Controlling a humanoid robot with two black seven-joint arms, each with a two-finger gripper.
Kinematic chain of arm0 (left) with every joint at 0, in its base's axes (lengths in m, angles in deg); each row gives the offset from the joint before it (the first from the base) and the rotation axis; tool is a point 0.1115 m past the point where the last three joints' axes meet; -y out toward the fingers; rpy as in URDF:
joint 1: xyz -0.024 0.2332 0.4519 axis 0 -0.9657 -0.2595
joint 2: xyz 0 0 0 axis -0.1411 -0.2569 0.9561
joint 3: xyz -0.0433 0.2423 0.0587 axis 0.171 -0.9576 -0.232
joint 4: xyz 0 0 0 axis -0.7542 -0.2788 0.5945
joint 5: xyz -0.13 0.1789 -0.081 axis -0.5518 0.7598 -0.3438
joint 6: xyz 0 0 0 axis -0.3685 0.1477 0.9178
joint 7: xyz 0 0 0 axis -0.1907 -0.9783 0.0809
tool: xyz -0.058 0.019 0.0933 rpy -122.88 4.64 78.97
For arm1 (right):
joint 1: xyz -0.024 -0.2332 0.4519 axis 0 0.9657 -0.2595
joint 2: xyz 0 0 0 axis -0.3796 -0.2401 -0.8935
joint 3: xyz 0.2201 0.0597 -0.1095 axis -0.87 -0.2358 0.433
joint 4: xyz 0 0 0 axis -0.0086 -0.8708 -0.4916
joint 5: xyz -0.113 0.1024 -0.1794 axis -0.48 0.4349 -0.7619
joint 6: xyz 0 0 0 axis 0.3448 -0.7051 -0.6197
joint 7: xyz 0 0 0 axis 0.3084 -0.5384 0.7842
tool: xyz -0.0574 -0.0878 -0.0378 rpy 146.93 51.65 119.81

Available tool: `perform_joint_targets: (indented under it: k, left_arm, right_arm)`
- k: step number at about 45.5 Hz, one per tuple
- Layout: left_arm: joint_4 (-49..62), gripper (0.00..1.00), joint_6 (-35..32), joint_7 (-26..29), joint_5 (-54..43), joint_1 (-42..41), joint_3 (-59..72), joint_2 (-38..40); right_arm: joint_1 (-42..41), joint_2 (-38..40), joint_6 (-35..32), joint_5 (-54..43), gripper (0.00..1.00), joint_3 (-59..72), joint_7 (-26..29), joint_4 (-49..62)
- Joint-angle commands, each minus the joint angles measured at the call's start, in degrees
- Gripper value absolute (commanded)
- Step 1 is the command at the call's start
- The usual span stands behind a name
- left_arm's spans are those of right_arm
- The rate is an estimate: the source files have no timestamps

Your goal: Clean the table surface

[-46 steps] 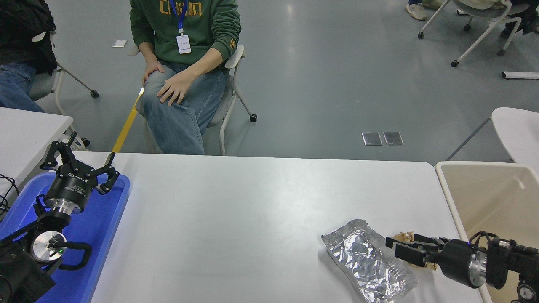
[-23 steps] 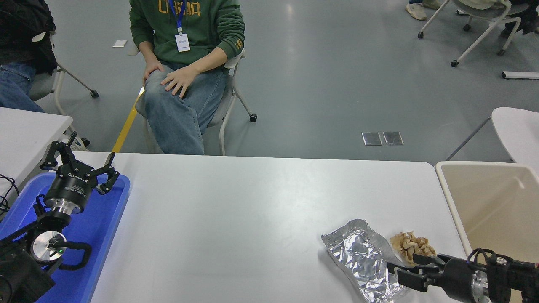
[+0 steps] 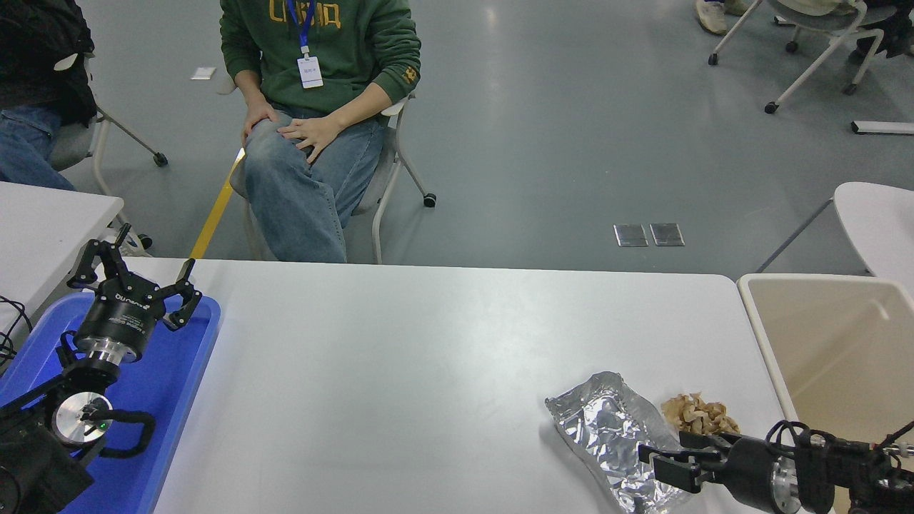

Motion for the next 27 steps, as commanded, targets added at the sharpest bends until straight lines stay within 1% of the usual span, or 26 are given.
perform_joint_targets:
  k: [1, 8, 16, 27]
  left_arm:
    - [0.00, 1.00, 0.00, 0.00, 0.00, 0.00, 0.00, 0.00]
    - [0.00, 1.00, 0.00, 0.00, 0.00, 0.00, 0.00, 0.00]
    - [0.00, 1.00, 0.00, 0.00, 0.00, 0.00, 0.00, 0.00]
    - [0.00, 1.00, 0.00, 0.00, 0.00, 0.00, 0.00, 0.00]
  right_arm:
    - [-0.55, -2.57, -0.66, 0.10, 0.79, -0.07, 0.06, 3.19]
    - [-0.64, -3.36, -0.92, 0.19, 0.79, -0.33, 0.06, 5.22]
    - [-2.66, -0.29, -0.92, 0.63, 0.80, -1.38, -0.02, 4.26]
    - [-2.66, 0.24, -0.92, 0.63, 0.80, -1.21, -0.11, 3.29]
